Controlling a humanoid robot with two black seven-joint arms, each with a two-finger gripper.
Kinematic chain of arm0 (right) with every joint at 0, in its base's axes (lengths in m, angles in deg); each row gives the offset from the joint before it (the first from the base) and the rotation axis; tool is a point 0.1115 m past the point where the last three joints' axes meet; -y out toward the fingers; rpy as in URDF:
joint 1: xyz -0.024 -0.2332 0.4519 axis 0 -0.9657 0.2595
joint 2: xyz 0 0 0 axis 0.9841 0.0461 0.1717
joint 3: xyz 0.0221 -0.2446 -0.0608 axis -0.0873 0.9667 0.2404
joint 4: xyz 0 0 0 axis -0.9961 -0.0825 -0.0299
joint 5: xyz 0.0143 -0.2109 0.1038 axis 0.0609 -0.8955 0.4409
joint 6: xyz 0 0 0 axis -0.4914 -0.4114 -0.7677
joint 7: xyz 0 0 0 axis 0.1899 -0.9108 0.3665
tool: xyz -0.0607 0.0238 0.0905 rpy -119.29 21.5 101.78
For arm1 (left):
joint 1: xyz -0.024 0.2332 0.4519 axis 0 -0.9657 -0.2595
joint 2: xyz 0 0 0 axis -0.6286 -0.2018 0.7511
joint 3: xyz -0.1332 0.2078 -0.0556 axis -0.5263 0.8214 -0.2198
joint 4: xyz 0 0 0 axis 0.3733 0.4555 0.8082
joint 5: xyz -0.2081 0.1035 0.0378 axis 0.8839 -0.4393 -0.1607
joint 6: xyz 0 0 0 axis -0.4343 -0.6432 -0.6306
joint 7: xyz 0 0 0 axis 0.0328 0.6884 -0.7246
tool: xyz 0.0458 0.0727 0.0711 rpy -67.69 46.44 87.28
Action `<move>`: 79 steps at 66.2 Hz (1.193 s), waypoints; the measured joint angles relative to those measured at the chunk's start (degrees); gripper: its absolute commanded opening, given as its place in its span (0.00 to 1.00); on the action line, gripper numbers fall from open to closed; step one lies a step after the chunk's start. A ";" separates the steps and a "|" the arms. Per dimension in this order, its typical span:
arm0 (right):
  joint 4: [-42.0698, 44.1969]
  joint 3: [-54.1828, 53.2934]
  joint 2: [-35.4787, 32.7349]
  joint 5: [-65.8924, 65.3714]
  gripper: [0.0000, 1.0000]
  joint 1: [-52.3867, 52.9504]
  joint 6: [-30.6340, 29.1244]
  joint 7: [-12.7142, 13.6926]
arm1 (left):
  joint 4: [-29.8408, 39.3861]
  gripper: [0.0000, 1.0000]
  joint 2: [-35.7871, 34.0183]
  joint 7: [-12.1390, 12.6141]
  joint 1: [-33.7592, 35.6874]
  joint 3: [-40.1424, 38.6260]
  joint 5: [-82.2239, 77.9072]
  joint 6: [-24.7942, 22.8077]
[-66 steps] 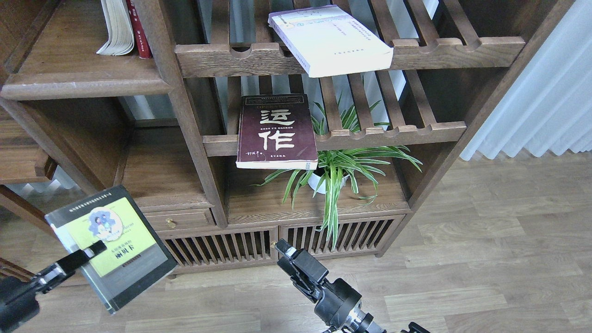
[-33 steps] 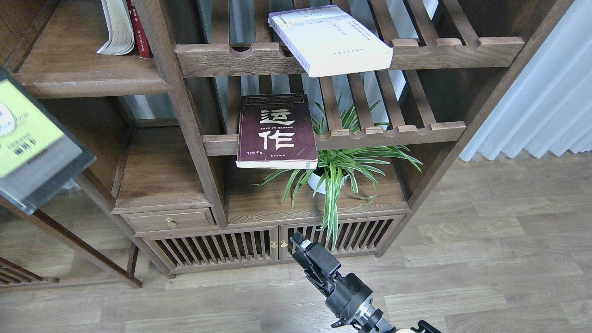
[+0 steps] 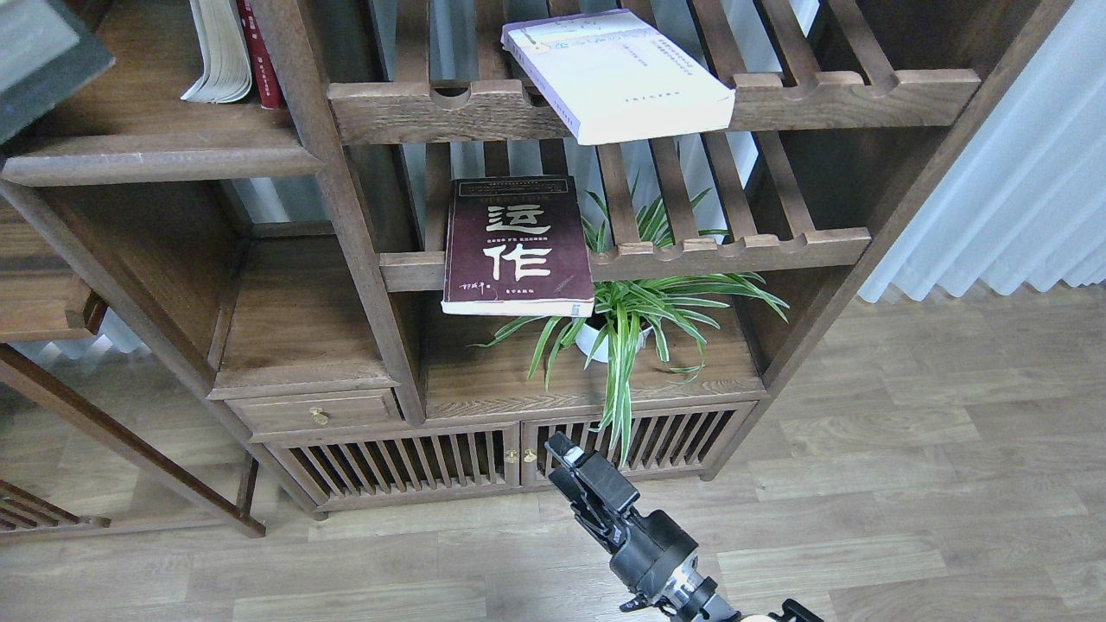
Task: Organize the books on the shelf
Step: 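Carry the green book with the left gripper into the upper-left compartment, then reach the right gripper up to the white book on the top shelf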
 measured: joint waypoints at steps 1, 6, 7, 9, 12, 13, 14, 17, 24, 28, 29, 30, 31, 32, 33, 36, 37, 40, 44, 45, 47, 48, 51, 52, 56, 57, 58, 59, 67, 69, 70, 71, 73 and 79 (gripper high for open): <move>-0.04 -0.22 0.00 0.02 0.95 0.02 0.00 0.00 | -0.27 0.08 0.08 0.00 0.68 0.40 -1.07 0.00; -0.24 -1.16 0.00 0.12 0.95 0.11 0.00 -0.05 | -1.23 0.08 1.01 0.00 3.14 1.60 -5.02 0.00; -0.28 -1.34 0.00 0.14 0.95 0.13 0.00 -0.06 | -1.43 0.08 1.38 0.00 3.61 1.79 -5.77 0.00; -0.34 -1.64 0.00 0.20 0.95 0.16 0.00 -0.07 | -1.72 0.09 2.18 0.00 4.33 2.05 -6.88 0.01; -0.48 -1.97 0.00 0.31 0.95 0.20 0.00 -0.12 | -2.32 0.09 4.41 0.00 5.49 2.41 -8.86 0.01; -0.53 -2.02 0.00 0.34 0.95 0.21 0.00 -0.14 | -2.52 0.09 5.22 0.00 5.82 2.50 -9.45 0.00; -0.89 -2.30 0.00 0.47 0.95 0.22 0.00 -0.43 | -3.21 0.10 8.14 0.00 7.02 2.75 -11.47 0.00; -1.18 -2.47 0.00 0.57 0.95 0.24 0.00 -0.70 | -3.61 0.09 9.77 0.00 7.84 2.86 -12.67 0.00; -2.76 -3.11 0.00 1.11 0.95 0.50 0.00 -2.40 | -5.57 0.10 15.83 -0.01 11.31 3.48 -17.66 0.00; -3.82 -3.48 0.00 1.98 0.95 0.79 0.00 -3.40 | -6.80 0.10 19.14 -0.01 13.69 3.60 -20.89 0.00; -4.09 -3.53 0.00 2.28 0.95 0.90 0.00 -3.62 | -7.00 0.11 19.64 -0.01 14.08 3.60 -21.43 0.01; -4.36 -3.58 0.00 2.58 0.95 1.02 0.00 -3.84 | -7.28 0.11 20.33 -0.01 14.66 3.61 -22.27 0.01; -4.60 -3.63 0.00 2.90 0.95 1.15 0.00 -4.04 | -7.62 0.11 21.15 -0.01 15.35 3.62 -23.25 0.00; -4.84 -3.68 0.00 3.24 0.95 1.29 0.00 -4.26 | -7.85 0.11 21.69 -0.01 15.85 3.65 -23.97 0.00; -5.07 -3.72 0.00 3.58 0.95 1.42 0.00 -4.47 | -8.07 0.11 22.17 -0.01 16.32 3.70 -24.65 0.00; -5.77 -3.91 0.00 4.67 0.95 1.81 0.00 -5.17 | -8.62 0.12 23.18 -0.01 17.43 3.82 -26.32 0.00; -6.01 -3.99 0.00 5.03 0.95 1.93 0.00 -5.42 | -8.81 0.12 23.46 -0.01 17.76 3.91 -26.88 0.00; -6.74 -4.19 0.00 5.98 0.95 2.25 0.00 -6.18 | -9.42 0.12 24.12 -0.02 18.62 4.45 -28.55 0.00; -7.73 -4.42 0.00 6.89 0.95 2.58 0.00 -7.12 | -10.20 0.12 24.49 -0.02 19.31 5.42 -30.17 0.00; -7.99 -4.46 0.00 7.05 0.95 2.63 0.00 -7.28 | -10.40 0.12 24.54 -0.02 19.47 5.69 -30.51 0.00; -8.46 -4.49 0.00 7.28 0.95 2.69 0.00 -7.48 | -10.74 0.12 24.60 -0.02 19.70 6.10 -31.04 0.00; -8.73 -4.50 0.00 7.38 0.95 2.71 0.00 -7.58 | -10.93 0.12 24.62 -0.02 19.83 6.34 -31.36 0.00; -9.48 -4.53 0.00 7.62 0.94 2.74 0.00 -7.77 | -11.39 0.12 24.67 -0.02 20.12 6.90 -32.16 0.01; -9.75 -4.53 0.00 7.69 0.94 2.76 0.00 -7.81 | -11.58 0.12 24.70 -0.02 20.23 7.13 -32.49 0.01; -10.71 -4.52 0.00 7.87 0.95 2.73 0.00 -7.87 | -12.24 0.15 24.87 -0.02 20.55 7.86 -33.56 0.01; -10.89 -4.51 0.00 7.90 0.95 2.70 0.00 -7.88 | -12.41 0.18 24.96 -0.02 20.62 8.04 -33.79 0.01; -11.15 -4.48 0.00 7.91 0.95 2.63 0.00 -7.89 | -12.58 0.20 25.08 -0.02 20.67 8.21 -34.01 0.02; -11.39 -4.44 0.00 7.93 0.95 2.55 0.00 -7.89 | -12.75 0.24 25.25 -0.02 20.71 8.38 -34.21 0.03; -12.68 -3.88 0.00 8.11 0.95 1.15 0.00 -7.88 | -14.25 0.52 27.82 -0.02 20.77 9.34 -36.30 0.03; -12.79 -3.83 0.00 8.13 0.95 0.77 0.00 -7.88 | -14.44 0.58 28.54 -0.02 20.77 9.25 -36.89 0.04; -12.82 -3.79 0.00 8.12 0.95 0.57 0.00 -7.86 | -14.54 0.68 28.88 -0.02 20.77 9.20 -37.13 0.04; -12.83 -3.75 0.00 8.13 0.95 0.32 0.00 -7.85 | -14.65 0.72 29.19 -0.02 20.77 9.17 -37.34 0.03; -12.86 -3.73 0.00 8.16 0.95 0.07 0.00 -7.85 | -14.85 0.90 29.63 -0.02 20.77 9.06 -37.60 0.03; -12.95 -3.71 0.00 8.20 0.95 -0.23 0.00 -7.84 | -15.35 0.96 30.10 -0.02 20.67 8.55 -37.63 0.04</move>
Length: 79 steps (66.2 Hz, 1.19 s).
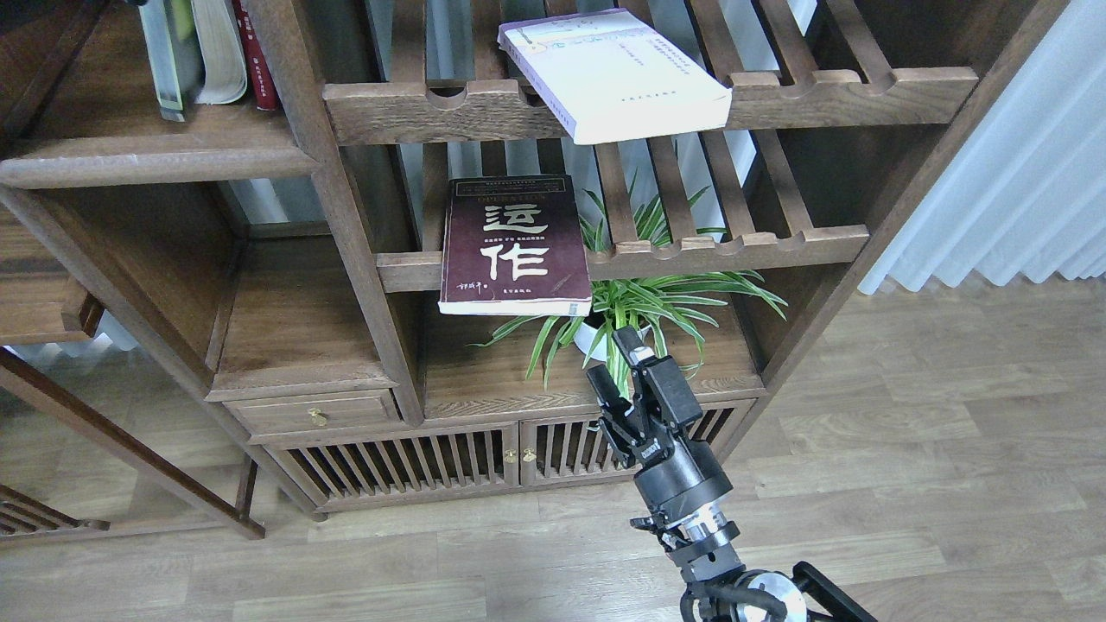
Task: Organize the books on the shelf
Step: 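Reach the right gripper up to the white book on the top shelf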
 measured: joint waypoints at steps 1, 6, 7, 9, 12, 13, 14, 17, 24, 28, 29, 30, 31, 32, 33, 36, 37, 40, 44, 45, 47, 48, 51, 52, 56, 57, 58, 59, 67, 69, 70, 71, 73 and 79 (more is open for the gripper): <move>-0.02 0.00 0.00 0.00 0.95 -0.02 0.00 0.00 | -0.02 0.96 0.01 0.00 -0.01 -0.04 0.05 0.00; -0.08 0.01 0.00 0.00 0.95 -0.05 0.00 0.01 | 0.15 0.99 0.04 0.00 -0.11 -0.48 1.39 0.00; -0.08 0.01 0.00 0.00 0.95 -0.05 0.00 0.01 | 0.27 1.00 0.00 0.00 -0.15 -0.53 1.85 0.00; -0.13 0.01 0.00 -0.01 0.95 -0.05 0.00 0.01 | 0.61 1.00 -0.13 0.00 -0.25 -0.64 2.92 0.00; -0.23 0.02 0.00 -0.01 0.94 -0.04 0.00 0.01 | 1.43 1.00 -0.48 0.00 -0.44 -0.77 4.68 0.00; -0.26 0.02 0.00 -0.02 0.94 -0.04 0.00 0.01 | 1.69 1.00 -0.61 0.00 -0.49 -0.79 5.08 0.00; -0.33 0.03 0.00 -0.02 0.94 -0.04 0.00 0.01 | 2.14 1.00 -0.85 0.00 -0.59 -0.82 5.68 0.00; -0.67 0.06 0.00 -0.03 0.94 -0.02 0.00 0.01 | 3.54 1.00 -1.73 0.00 -1.00 -0.92 7.22 0.00; -2.05 0.09 0.00 -0.03 0.94 0.05 0.00 0.01 | 7.26 1.00 -5.54 0.00 -3.47 -0.97 11.36 -0.03; -2.95 0.13 0.00 -0.03 0.93 0.09 0.00 0.01 | 9.77 1.00 -8.07 0.00 -5.90 -0.88 14.83 -0.03; -3.22 0.15 0.00 -0.03 0.93 0.12 0.00 0.01 | 10.41 1.00 -8.64 0.00 -6.62 -0.85 15.82 -0.03; -3.49 0.19 0.00 -0.02 0.93 0.14 0.00 0.01 | 11.05 1.00 -9.19 0.00 -7.35 -0.82 16.86 -0.03; -3.68 0.21 0.00 -0.02 0.93 0.14 0.00 0.01 | 11.48 1.00 -9.55 0.00 -7.86 -0.81 17.59 -0.03; -3.97 0.24 0.00 -0.01 0.91 0.16 0.00 0.01 | 12.14 1.00 -10.09 0.00 -8.65 -0.80 18.74 -0.03; -4.94 0.32 0.01 0.00 0.91 0.26 0.00 0.01 | 14.30 1.00 -11.90 0.00 -11.46 -0.79 22.67 -0.03; -5.58 0.34 0.01 0.01 0.91 0.34 0.00 0.01 | 15.66 1.00 -13.18 0.00 -13.53 -0.77 25.54 -0.02; -5.96 0.36 0.00 0.00 0.91 0.37 0.00 0.01 | 16.15 1.00 -13.82 -0.01 -14.47 -0.78 26.77 -0.02; -7.40 0.36 0.00 0.02 0.91 0.53 0.00 0.00 | 17.26 1.00 -15.82 0.00 -17.30 -0.78 30.40 -0.03; -9.36 0.36 0.00 0.01 0.91 0.69 0.00 0.01 | 18.04 1.00 -17.96 0.00 -20.42 -0.86 34.72 -0.03; -9.82 0.37 0.00 0.00 0.91 0.74 0.00 0.01 | 18.10 1.00 -18.22 0.00 -20.87 -0.88 35.41 -0.02; -10.64 0.38 0.00 -0.04 0.91 0.90 0.00 0.01 | 18.29 1.00 -18.84 0.00 -22.39 -0.98 37.61 -0.02; -11.00 0.40 0.00 -0.09 0.91 1.02 0.00 0.01 | 18.37 1.00 -19.01 0.00 -23.02 -0.98 38.46 -0.02; -11.73 0.44 0.00 -0.24 0.91 1.58 0.00 0.05 | 18.58 1.00 -19.27 0.00 -24.78 -0.90 40.64 -0.02; -11.84 0.45 0.00 -0.26 0.91 1.76 0.00 0.05 | 18.63 1.00 -19.31 0.00 -25.17 -0.84 41.06 -0.02; -12.21 0.57 0.00 -0.39 0.91 2.97 0.00 0.08 | 18.78 1.00 -19.33 0.00 -27.02 -0.34 42.80 -0.02; -12.24 0.62 0.00 -0.41 0.91 3.22 0.00 0.08 | 18.81 1.00 -19.33 0.00 -27.53 -0.20 43.22 -0.02; -12.26 0.69 0.00 -0.44 0.91 3.60 0.00 0.08 | 18.85 1.00 -19.33 0.00 -28.05 -0.06 43.62 -0.02; -12.29 0.78 0.00 -0.46 0.91 4.09 0.00 0.08 | 18.86 1.00 -19.33 0.00 -28.53 0.07 43.98 -0.02; -12.36 0.96 0.00 -0.50 0.91 7.02 0.00 0.08 | 18.91 1.00 -19.04 0.00 -32.74 2.02 46.57 -0.02; -12.37 0.97 0.00 -0.50 0.92 7.72 0.03 0.08 | 18.91 1.00 -18.90 0.00 -33.97 2.71 47.00 -0.02; -12.38 0.97 0.00 -0.50 0.92 8.11 0.14 0.08 | 18.91 1.00 -18.81 0.00 -34.56 3.01 47.16 -0.02; -12.40 0.97 0.00 -0.50 0.92 8.48 0.31 0.07 | 18.91 1.00 -18.70 0.00 -35.11 3.29 47.28 -0.02; -12.40 0.98 0.00 -0.51 0.92 9.20 0.89 0.06 | 18.91 1.00 -18.44 0.00 -36.14 3.71 47.43 -0.02; -12.41 0.99 0.00 -0.51 0.92 11.00 3.38 0.02 | 18.91 1.00 -17.61 0.00 -38.66 4.29 47.52 -0.02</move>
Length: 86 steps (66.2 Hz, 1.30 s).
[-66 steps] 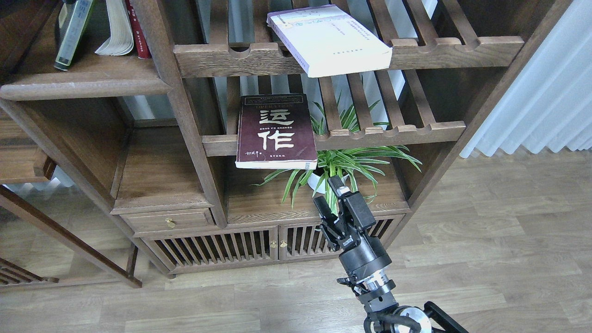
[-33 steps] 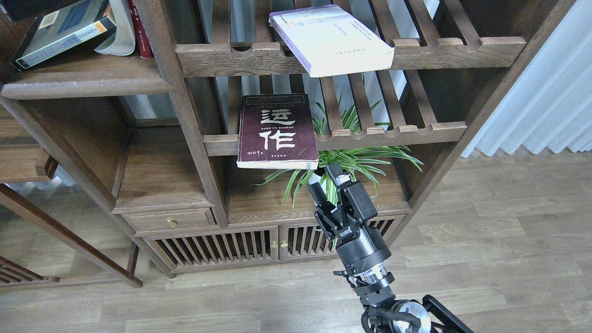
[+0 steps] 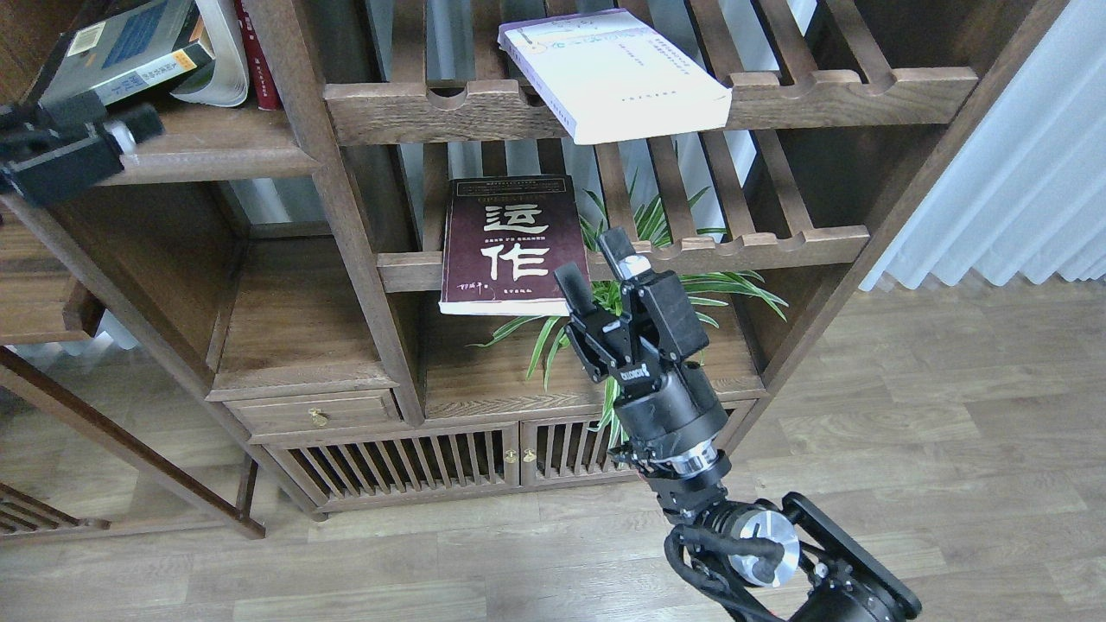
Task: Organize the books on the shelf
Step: 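Reach the right gripper up to the white book on the top shelf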
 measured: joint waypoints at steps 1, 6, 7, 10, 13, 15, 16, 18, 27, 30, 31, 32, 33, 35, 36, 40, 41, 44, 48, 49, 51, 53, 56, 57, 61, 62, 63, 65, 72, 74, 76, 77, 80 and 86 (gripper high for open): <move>0.00 0.00 0.00 0.00 0.92 0.28 0.50 0.00 | 0.00 1.00 0.15 0.00 -0.38 0.04 0.00 0.00; 0.18 -0.14 0.00 0.05 0.93 2.06 3.62 -0.01 | -0.05 1.00 1.24 0.00 -2.29 0.06 0.00 0.00; 0.23 -0.21 0.00 0.06 0.93 2.33 4.02 -0.01 | -0.07 1.00 1.36 0.00 -2.45 0.06 0.00 0.00; 0.45 -0.42 0.00 0.16 0.93 3.29 5.21 -0.01 | -0.12 1.00 1.74 0.01 -2.90 0.06 0.00 0.00; 0.77 -0.66 0.00 0.29 0.93 4.36 6.45 0.03 | -0.15 1.00 2.07 0.01 -3.23 0.06 0.00 0.00; 1.02 -0.80 0.00 0.38 0.93 4.99 7.17 0.19 | -0.17 1.00 2.31 0.01 -3.40 0.06 -0.02 0.00; 1.14 -0.88 0.00 0.43 0.93 5.26 7.47 0.27 | -0.17 1.00 2.39 0.01 -3.44 0.06 -0.04 0.00; 1.41 -1.15 0.00 0.53 0.93 5.78 7.99 0.40 | -0.17 1.00 2.49 0.01 -3.49 0.06 -0.07 0.00; 2.77 -3.62 -0.34 1.30 0.93 8.56 10.61 0.66 | -0.35 1.00 2.61 0.01 -3.57 -0.07 -0.17 0.00; 3.04 -4.51 -0.42 1.77 0.93 9.49 11.57 0.68 | -0.40 1.00 2.61 0.01 -3.57 -0.18 -0.18 0.00; 3.11 -4.79 -0.43 1.93 0.93 9.77 11.88 0.69 | -0.42 1.00 2.61 0.01 -3.57 -0.18 -0.18 0.00; 3.16 -4.98 -0.44 2.03 0.93 9.96 12.10 0.70 | -0.44 1.00 2.61 0.01 -3.57 -0.19 -0.18 0.00; 3.21 -5.24 -0.45 2.20 0.93 10.24 12.42 0.71 | -0.46 1.00 2.62 0.01 -3.57 -0.20 -0.18 0.00; 3.31 -5.77 -0.47 2.53 0.93 10.78 13.01 0.75 | -0.49 1.00 2.64 0.01 -3.58 -0.20 -0.18 0.00; 3.35 -6.03 -0.48 2.68 0.93 11.05 13.29 0.74 | -0.51 1.00 2.66 0.01 -3.58 -0.20 -0.19 0.00; 3.59 -6.90 -0.51 3.13 0.92 12.02 14.33 0.78 | -0.58 1.00 2.70 0.01 -3.58 -0.21 -0.20 0.00; 3.69 -7.11 -0.51 3.22 0.92 12.25 14.59 0.78 | -0.59 1.00 2.70 0.01 -3.58 -0.21 -0.20 0.00; 3.97 -7.65 -0.52 3.46 0.92 12.80 15.27 0.77 | -0.60 1.00 2.79 0.01 -3.58 -0.23 -0.20 0.00; 4.38 -8.26 -0.53 3.79 0.91 13.43 16.32 0.78 | -0.61 1.00 2.96 0.01 -3.58 -0.24 -0.20 0.00; 4.49 -8.43 -0.53 3.89 0.91 13.58 16.62 0.79 | -0.61 1.00 3.01 0.01 -3.58 -0.27 -0.20 0.00; 4.73 -8.79 -0.53 4.10 0.91 13.84 17.33 0.78 | -0.61 1.00 3.10 0.01 -3.58 -0.33 -0.22 0.00; 5.19 -9.71 -0.45 4.55 0.90 14.27 19.17 0.78 | -0.62 1.00 3.19 0.01 -3.58 -0.45 -0.23 0.00; 5.35 -10.31 -0.35 4.79 0.88 14.46 20.22 0.78 | -0.62 1.00 3.22 0.01 -3.58 -0.49 -0.24 0.00; 5.38 -10.58 -0.29 4.88 0.86 14.53 20.63 0.78 | -0.62 1.00 3.24 0.01 -3.58 -0.50 -0.25 0.00; 5.45 -11.74 -0.13 5.34 0.75 14.87 21.97 0.70 | -0.62 1.00 3.29 0.01 -3.58 -0.50 -0.26 0.00; 5.46 -11.93 -0.11 5.42 0.73 14.93 22.12 0.70 | -0.62 1.00 3.30 0.01 -3.58 -0.50 -0.27 0.00; 5.46 -12.19 -0.09 5.55 0.70 15.01 22.29 0.70 | -0.62 1.00 3.32 0.01 -3.58 -0.50 -0.27 0.00; 5.46 -12.60 -0.06 5.77 0.63 15.12 22.50 0.70 | -0.62 1.00 3.36 0.01 -3.58 -0.50 -0.28 0.00; 5.47 -14.57 -0.01 6.53 0.50 15.18 22.66 0.55 | -0.62 1.00 3.41 0.01 -3.58 -0.50 -0.34 0.00; 5.48 -15.06 -0.01 6.64 0.44 15.17 22.63 0.52 | -0.62 1.00 3.45 0.01 -3.58 -0.50 -0.35 0.00; 5.48 -15.38 -0.01 6.71 0.39 15.16 22.57 0.51 | -0.62 1.00 3.47 0.01 -3.58 -0.50 -0.35 0.00; 5.48 -15.45 0.00 6.72 0.32 15.16 22.55 0.52 | -0.62 1.00 3.49 0.01 -3.58 -0.50 -0.36 0.00; 5.48 -15.63 -0.01 6.75 0.22 15.09 22.47 0.52 | -0.62 1.00 3.54 0.01 -3.58 -0.50 -0.36 0.00; 5.48 -15.66 -0.51 6.77 0.10 14.60 22.22 0.60 | -0.63 1.00 3.74 0.01 -3.58 -0.51 -0.36 0.00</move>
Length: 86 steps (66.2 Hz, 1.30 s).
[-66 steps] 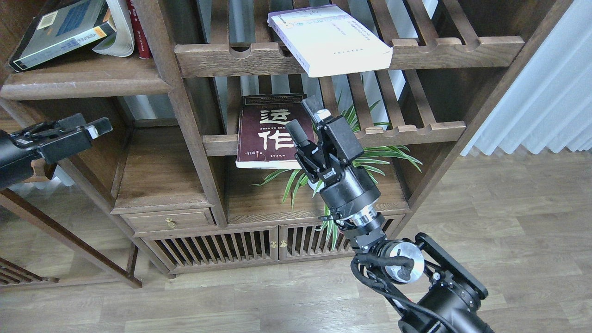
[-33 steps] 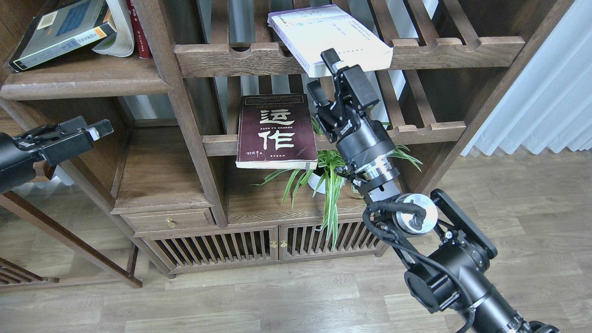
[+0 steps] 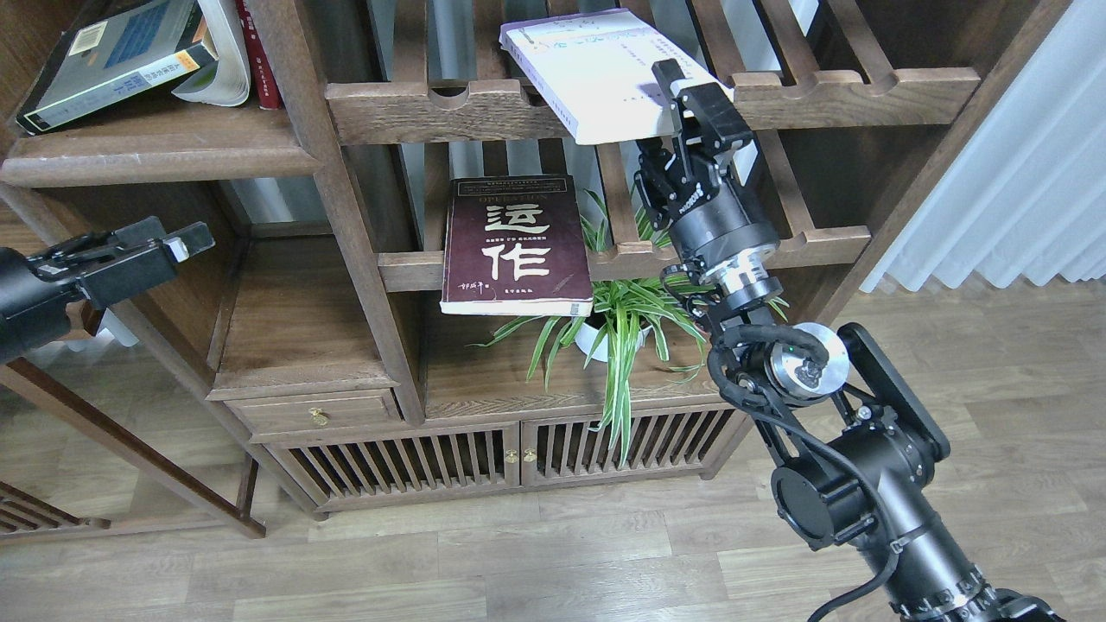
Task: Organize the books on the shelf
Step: 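Reach the right gripper up to the white book on the top shelf, then pull the white book down and hold it with both grippers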
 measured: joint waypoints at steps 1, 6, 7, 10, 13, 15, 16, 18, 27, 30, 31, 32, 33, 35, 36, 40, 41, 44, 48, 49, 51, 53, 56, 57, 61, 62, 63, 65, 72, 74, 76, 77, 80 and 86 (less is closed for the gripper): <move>0.00 0.04 -0.10 0.00 0.09 -0.11 -0.02 0.07 | -0.01 1.00 0.04 0.00 0.00 0.00 0.00 0.00; 0.00 0.37 -0.62 0.00 0.06 -0.67 -0.20 0.85 | -0.04 1.00 0.16 0.00 0.00 -0.06 0.00 0.00; 0.00 0.42 -0.73 0.00 0.06 -0.80 -0.33 1.16 | -0.05 1.00 0.17 0.00 0.00 -0.12 0.00 0.00; 0.01 0.56 -1.02 0.00 0.05 -1.24 -0.94 2.29 | -0.07 1.00 0.26 0.00 -0.04 -0.37 0.00 0.00; 0.01 0.65 -1.19 0.00 0.05 -1.66 -1.88 3.65 | -0.08 1.00 0.51 0.00 -0.07 -0.51 0.00 0.00; -0.02 0.70 -1.26 0.00 0.05 -2.00 -2.75 4.65 | -0.08 1.00 0.77 0.00 -0.08 -0.62 0.00 0.00; -0.25 0.77 -1.37 0.01 0.05 -2.64 -4.52 6.27 | -0.09 1.00 1.42 0.00 -0.08 -0.92 0.00 0.00; -0.43 0.80 -1.42 0.02 0.05 -2.91 -5.39 6.95 | -0.09 1.00 1.79 0.00 -0.09 -1.02 0.00 0.00; -2.31 0.82 -2.34 0.14 0.05 -6.23 -10.54 10.08 | -0.14 1.00 6.05 0.00 -0.14 -1.69 0.12 0.00; -3.06 0.88 -2.90 0.32 0.05 -7.67 -12.11 10.67 | -0.14 1.00 7.89 0.00 -0.34 -1.95 0.22 0.00; -3.31 0.92 -3.10 0.41 0.05 -8.23 -12.71 10.85 | -0.14 1.00 8.58 0.00 -0.48 -2.01 0.25 0.00; -3.55 0.95 -3.27 0.51 0.05 -8.78 -13.30 11.01 | -0.14 1.00 9.27 0.00 -0.66 -2.09 0.26 0.00; -3.78 0.98 -3.42 0.61 0.05 -9.32 -13.88 11.12 | -0.14 1.00 9.99 0.00 -0.87 -2.19 0.29 0.00; -4.16 1.02 -3.66 0.79 0.05 -10.19 -14.84 11.28 | -0.14 1.00 11.14 0.00 -1.30 -2.37 0.33 0.00; -4.39 1.04 -3.81 0.89 0.05 -10.72 -15.46 11.40 | -0.14 1.00 11.93 0.00 -1.63 -2.55 0.37 0.00; -5.41 1.43 -4.62 1.32 0.05 -13.02 -18.16 11.97 | -0.13 1.00 15.85 0.00 -3.50 -3.29 0.47 0.00; -5.55 1.55 -4.77 1.38 0.05 -13.39 -18.60 12.08 | -0.13 1.00 16.54 0.00 -3.85 -3.41 0.49 0.00; -6.06 2.20 -5.58 1.58 0.05 -15.12 -20.70 12.53 | -0.13 1.00 19.94 0.00 -5.48 -4.19 0.68 0.00; -6.38 3.39 -7.02 1.74 0.05 -17.48 -23.39 12.85 | -0.10 1.00 24.81 0.00 -7.67 -5.27 1.35 0.00; -6.42 3.76 -7.42 1.79 0.05 -18.07 -23.89 12.89 | -0.08 1.00 26.12 0.00 -8.21 -5.53 1.61 0.00; -6.48 4.41 -8.05 1.91 0.05 -19.07 -24.53 12.92 | -0.04 1.00 28.26 0.00 -9.13 -5.92 2.10 0.00; -6.49 5.34 -8.89 2.13 0.05 -20.44 -25.03 13.00 | 0.01 1.00 30.71 0.00 -10.17 -6.26 2.73 0.00; -6.49 6.30 -9.61 2.53 0.05 -21.97 -25.33 13.00 | 0.17 1.00 34.08 0.00 -11.67 -6.61 3.83 0.00; -6.50 6.64 -9.86 2.68 0.05 -22.53 -25.42 12.99 | 0.21 1.00 34.83 0.00 -12.00 -6.64 4.11 0.00; -6.50 7.83 -10.60 3.10 0.05 -24.53 -25.52 12.99 | 0.44 1.00 38.80 0.00 -13.90 -6.72 5.86 0.00; -6.50 8.01 -10.69 3.14 0.05 -24.85 -25.52 13.00 | 0.48 1.00 39.53 0.00 -14.35 -6.71 6.28 0.00; -6.50 8.26 -10.81 3.19 0.05 -25.30 -25.52 13.00 | 0.52 1.00 40.14 0.00 -14.77 -6.68 6.68 0.00; -6.50 8.71 -11.00 3.26 0.05 -26.15 -25.54 13.01 | 0.55 1.00 40.86 0.00 -15.41 -6.56 7.30 0.00; -6.37 10.04 -11.55 3.35 0.05 -28.95 -25.62 13.01 | 0.64 1.00 42.00 -0.06 -17.96 -4.89 11.02 0.00; -6.32 10.18 -11.60 3.35 0.05 -29.40 -25.62 13.01 | 0.64 1.00 42.05 -0.36 -18.30 -3.79 12.11 0.00; -6.28 10.31 -11.64 3.35 0.05 -29.87 -25.62 13.03 | 0.64 1.00 42.09 -0.78 -18.48 -2.80 12.94 0.00; -6.25 10.35 -11.65 3.35 0.05 -30.10 -25.62 13.02 | 0.64 1.00 42.10 -1.10 -18.56 -2.20 13.39 0.00; -6.22 10.43 -11.71 3.35 0.05 -30.76 -25.62 13.01 | 0.64 1.00 42.11 -2.30 -18.70 -0.19 14.42 0.00; -6.17 11.05 -11.90 3.35 0.06 -32.04 -25.62 13.07 | 0.64 1.00 42.12 -4.54 -18.72 3.95 15.26 0.00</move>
